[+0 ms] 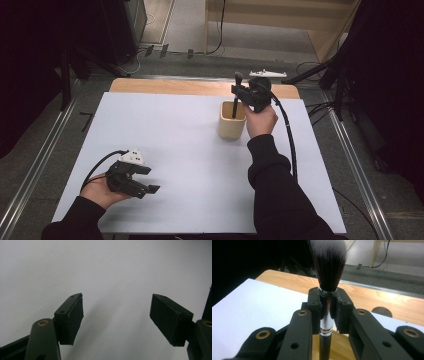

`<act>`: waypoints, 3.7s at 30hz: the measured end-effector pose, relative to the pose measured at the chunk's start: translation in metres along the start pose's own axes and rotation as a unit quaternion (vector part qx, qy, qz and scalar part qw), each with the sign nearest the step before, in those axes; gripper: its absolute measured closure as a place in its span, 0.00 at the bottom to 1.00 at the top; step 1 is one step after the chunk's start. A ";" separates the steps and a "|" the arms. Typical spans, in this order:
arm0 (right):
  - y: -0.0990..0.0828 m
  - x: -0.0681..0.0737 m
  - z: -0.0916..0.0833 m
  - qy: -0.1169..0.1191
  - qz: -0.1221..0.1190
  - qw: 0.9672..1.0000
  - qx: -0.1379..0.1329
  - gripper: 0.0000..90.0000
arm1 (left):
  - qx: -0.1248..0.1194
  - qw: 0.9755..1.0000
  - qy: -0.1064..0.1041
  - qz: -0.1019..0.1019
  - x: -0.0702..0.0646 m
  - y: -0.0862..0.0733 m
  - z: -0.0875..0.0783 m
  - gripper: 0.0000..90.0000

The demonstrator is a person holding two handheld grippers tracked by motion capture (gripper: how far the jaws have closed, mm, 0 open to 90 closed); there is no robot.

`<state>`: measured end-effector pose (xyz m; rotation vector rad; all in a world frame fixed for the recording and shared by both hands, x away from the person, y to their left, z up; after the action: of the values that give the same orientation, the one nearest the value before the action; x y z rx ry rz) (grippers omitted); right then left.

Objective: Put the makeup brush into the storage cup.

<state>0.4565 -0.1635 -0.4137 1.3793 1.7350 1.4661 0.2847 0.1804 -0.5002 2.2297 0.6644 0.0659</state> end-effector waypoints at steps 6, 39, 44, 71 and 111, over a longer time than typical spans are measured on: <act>-0.006 0.000 0.003 -0.001 0.000 1.000 0.010 0.87 | 0.000 1.000 -0.001 0.001 0.000 0.000 0.000 0.31; -0.023 -0.002 0.009 0.002 0.006 0.999 0.034 0.87 | 0.002 1.000 0.001 0.001 0.000 0.000 0.000 0.31; -0.024 -0.001 0.010 0.000 0.004 0.999 0.037 0.87 | 0.001 1.000 0.000 0.001 -0.001 0.000 0.000 0.31; -0.021 -0.005 -0.002 0.035 0.009 0.998 0.043 0.19 | -0.001 1.000 0.002 -0.001 0.001 -0.001 -0.001 0.31; -0.053 0.017 -0.039 0.098 -0.094 0.978 0.159 0.20 | -0.002 1.000 -0.006 0.009 -0.002 0.000 0.000 0.29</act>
<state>0.3971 -0.1612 -0.4460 1.2096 2.2370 1.2982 0.2825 0.1793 -0.4998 2.2299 0.6367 0.0624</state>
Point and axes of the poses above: each handheld gripper's, and its own axes: z roughly forward along the jaws, y roughly out of its top, x roughly to its left, the point moved 5 cm from there along z, roughly forward along the jaws, and after that the axes turned 12 degrees about -x, right-handed, at the moved point
